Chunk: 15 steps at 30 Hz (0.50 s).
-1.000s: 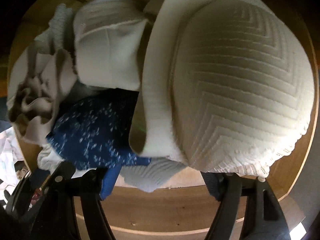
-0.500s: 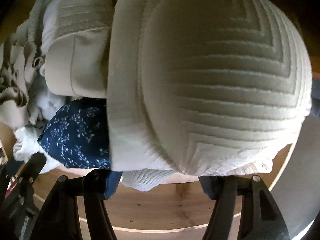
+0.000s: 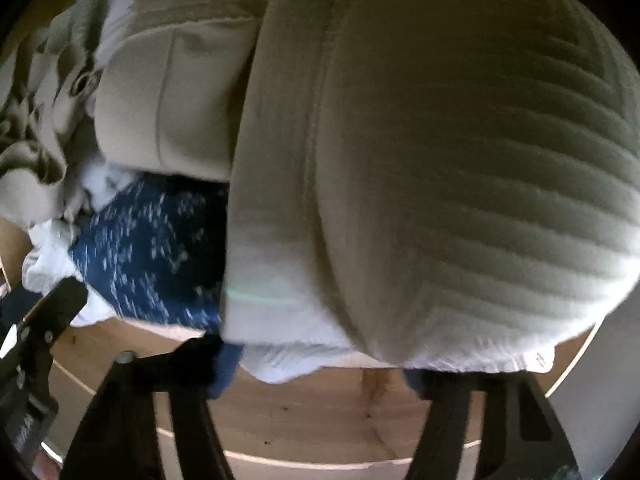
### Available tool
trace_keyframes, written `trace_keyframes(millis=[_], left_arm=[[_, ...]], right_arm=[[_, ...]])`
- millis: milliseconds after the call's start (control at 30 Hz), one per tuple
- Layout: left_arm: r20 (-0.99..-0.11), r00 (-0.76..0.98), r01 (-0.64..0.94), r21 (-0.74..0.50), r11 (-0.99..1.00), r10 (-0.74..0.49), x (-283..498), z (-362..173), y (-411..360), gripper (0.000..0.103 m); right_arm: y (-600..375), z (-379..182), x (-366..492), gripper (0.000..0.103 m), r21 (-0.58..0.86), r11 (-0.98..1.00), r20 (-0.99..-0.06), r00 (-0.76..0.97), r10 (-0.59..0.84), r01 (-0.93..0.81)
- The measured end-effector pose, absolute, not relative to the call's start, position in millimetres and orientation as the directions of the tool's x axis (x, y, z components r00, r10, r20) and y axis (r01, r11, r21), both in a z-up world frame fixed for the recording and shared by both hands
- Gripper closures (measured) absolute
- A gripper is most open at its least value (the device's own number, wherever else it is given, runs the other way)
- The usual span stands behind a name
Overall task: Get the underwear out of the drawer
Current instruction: 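Grasp the folded white cloth with the left gripper while the right gripper grasps the grey sock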
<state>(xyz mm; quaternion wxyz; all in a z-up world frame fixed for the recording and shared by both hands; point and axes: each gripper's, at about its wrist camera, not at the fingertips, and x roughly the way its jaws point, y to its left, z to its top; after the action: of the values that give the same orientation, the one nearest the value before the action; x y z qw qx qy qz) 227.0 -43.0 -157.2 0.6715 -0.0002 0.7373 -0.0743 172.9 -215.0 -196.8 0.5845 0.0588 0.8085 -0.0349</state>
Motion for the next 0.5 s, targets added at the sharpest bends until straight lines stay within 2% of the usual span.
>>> trace_keyframes(millis=[33,133,300,500], left_arm=[[-0.991,-0.096,0.109,-0.104,0.989,-0.094,223.7,-156.2,-39.4,0.052],[-0.993,-0.097,0.128,-0.082,0.988,-0.070,219.1,-160.9,-47.3,0.048],[-0.995,-0.103,0.150,-0.030,0.988,-0.014,217.3,-167.3,-64.2,0.042],[-0.994,-0.106,0.174,0.011,0.985,0.030,220.0,-172.0,-80.9,0.041]], right_arm=[[-215.1,-195.5,171.3,0.057,0.008,0.992,-0.951,-0.307,0.046,0.123],[-213.6,-191.2,166.8,0.061,-0.003,0.996,-0.954,-0.297,0.024,0.090],[-225.3,-189.3,150.9,0.063,0.002,0.995,-0.957,-0.288,0.032,0.104],[-247.6,-192.9,110.4,0.064,0.029,0.992,-0.967,-0.246,0.060,0.126]])
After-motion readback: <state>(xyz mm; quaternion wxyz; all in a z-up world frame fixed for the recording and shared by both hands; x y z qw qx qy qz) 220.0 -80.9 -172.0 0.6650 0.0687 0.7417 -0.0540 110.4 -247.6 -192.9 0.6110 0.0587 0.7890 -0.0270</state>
